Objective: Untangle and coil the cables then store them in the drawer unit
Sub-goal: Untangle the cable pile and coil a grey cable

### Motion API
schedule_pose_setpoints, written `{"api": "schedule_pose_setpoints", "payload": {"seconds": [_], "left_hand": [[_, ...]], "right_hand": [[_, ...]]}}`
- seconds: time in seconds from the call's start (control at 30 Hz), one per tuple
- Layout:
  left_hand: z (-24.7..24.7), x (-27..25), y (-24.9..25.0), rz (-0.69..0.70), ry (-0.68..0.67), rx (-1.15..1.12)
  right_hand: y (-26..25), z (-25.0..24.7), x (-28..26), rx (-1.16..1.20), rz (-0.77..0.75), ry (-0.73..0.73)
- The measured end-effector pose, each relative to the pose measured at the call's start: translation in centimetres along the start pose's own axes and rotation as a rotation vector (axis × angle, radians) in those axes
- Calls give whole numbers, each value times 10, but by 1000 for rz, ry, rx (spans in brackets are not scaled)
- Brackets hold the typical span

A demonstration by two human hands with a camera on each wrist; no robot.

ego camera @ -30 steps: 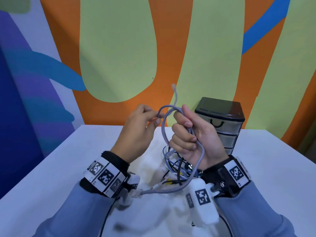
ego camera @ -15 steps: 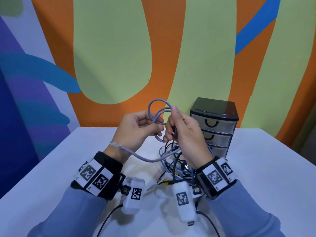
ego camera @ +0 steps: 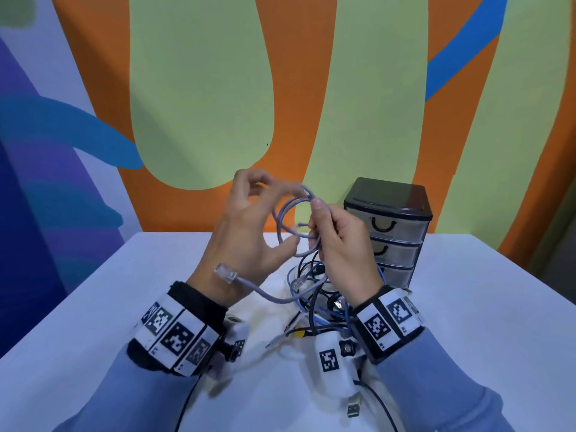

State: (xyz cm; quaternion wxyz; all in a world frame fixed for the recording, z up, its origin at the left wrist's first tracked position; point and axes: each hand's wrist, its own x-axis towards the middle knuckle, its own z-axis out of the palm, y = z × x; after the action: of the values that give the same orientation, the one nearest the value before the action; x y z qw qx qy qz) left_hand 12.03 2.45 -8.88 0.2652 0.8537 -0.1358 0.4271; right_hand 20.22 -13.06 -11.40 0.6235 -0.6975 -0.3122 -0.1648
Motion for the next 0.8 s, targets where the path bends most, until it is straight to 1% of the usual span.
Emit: {"api": "schedule_pose_setpoints", "payload": {"seconds": [0.07, 0.17, 0.23, 0.3, 0.33, 0.4, 0.47, 0.53, 0.6, 0.67, 0.73, 0.8], "left_hand": [[1, -1, -4, 60, -63, 185], [6, -4, -11, 126, -106, 317], [8, -3, -13, 171, -81, 286], [9, -1, -14, 128, -15, 105], [9, 0, -14, 60, 19, -45], [7, 3, -10, -141, 84, -444], [4, 6, -4, -329, 194, -801], [1, 9, 0, -466, 278, -1067], [0, 10, 0, -576, 328, -1294], [1, 9, -2, -686, 326, -1386], [4, 9, -4, -782, 277, -1395], [8, 7, -4, -848, 218, -1396]], "right_hand": [[-1, 2, -1, 6, 8, -47], [1, 1, 0, 44, 52, -77], [3, 0, 3, 67, 83, -100], [8, -3, 5, 80, 152, -117], [9, -4, 6, 84, 194, -131], [10, -5, 6, 112, 258, -152], [10, -6, 6, 132, 291, -139], [9, -6, 6, 161, 308, -131], [4, -4, 7, 270, 334, -124], [-1, -5, 9, 538, 394, -90], [-8, -9, 9, 881, 455, -60], [-14, -12, 9, 1116, 517, -62]]}}
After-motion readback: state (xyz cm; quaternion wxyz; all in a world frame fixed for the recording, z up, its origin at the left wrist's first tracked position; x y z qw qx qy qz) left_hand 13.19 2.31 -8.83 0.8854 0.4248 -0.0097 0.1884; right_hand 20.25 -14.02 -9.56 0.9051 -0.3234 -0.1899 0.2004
